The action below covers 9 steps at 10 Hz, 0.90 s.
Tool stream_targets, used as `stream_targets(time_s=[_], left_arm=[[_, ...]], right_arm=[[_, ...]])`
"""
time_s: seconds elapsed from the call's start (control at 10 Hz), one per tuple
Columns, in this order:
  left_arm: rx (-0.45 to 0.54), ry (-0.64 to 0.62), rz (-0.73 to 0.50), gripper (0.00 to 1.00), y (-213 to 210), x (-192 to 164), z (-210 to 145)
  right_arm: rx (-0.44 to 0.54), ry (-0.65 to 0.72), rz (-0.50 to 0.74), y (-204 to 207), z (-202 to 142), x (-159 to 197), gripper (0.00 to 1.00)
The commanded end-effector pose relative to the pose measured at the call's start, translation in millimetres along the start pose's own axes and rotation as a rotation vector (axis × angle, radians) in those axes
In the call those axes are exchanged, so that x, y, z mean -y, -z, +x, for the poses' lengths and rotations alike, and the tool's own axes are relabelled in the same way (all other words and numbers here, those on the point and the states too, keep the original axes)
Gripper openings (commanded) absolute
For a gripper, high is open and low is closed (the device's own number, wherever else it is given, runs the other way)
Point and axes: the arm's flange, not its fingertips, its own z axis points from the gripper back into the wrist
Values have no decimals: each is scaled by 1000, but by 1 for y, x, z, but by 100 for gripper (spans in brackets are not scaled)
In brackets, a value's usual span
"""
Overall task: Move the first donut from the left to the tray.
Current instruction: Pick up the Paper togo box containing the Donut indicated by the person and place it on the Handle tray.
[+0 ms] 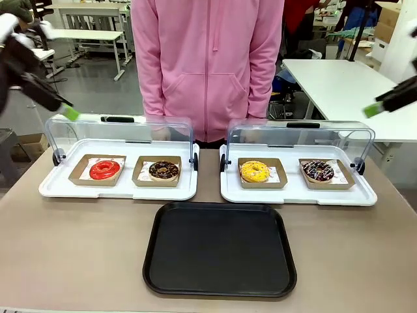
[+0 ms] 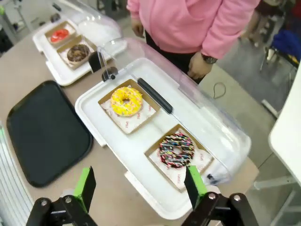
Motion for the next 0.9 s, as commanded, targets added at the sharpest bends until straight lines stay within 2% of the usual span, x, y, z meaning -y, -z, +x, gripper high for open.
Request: stream_targets(time_s=[0.0,0.2,0.3,0.7,0.8], left_arm=[[80,79,-68,100,-21,-25,-26],[190,138,-78,100,-47,-35,-53],[214,161,-69,100,-53,-36,-59],[275,246,-5,100,-58,-29,-61],[228,193,-37,100,-58,-32,-67]], right_arm=[[93,-64,92,0,-24,38,100],[196,-128,113,-11,-55,46,100],[227,-158,118,-12,-62,45,100],[311,-176,165,-12,-69,46,100],[261,-156,130,-14,-71,42,100]])
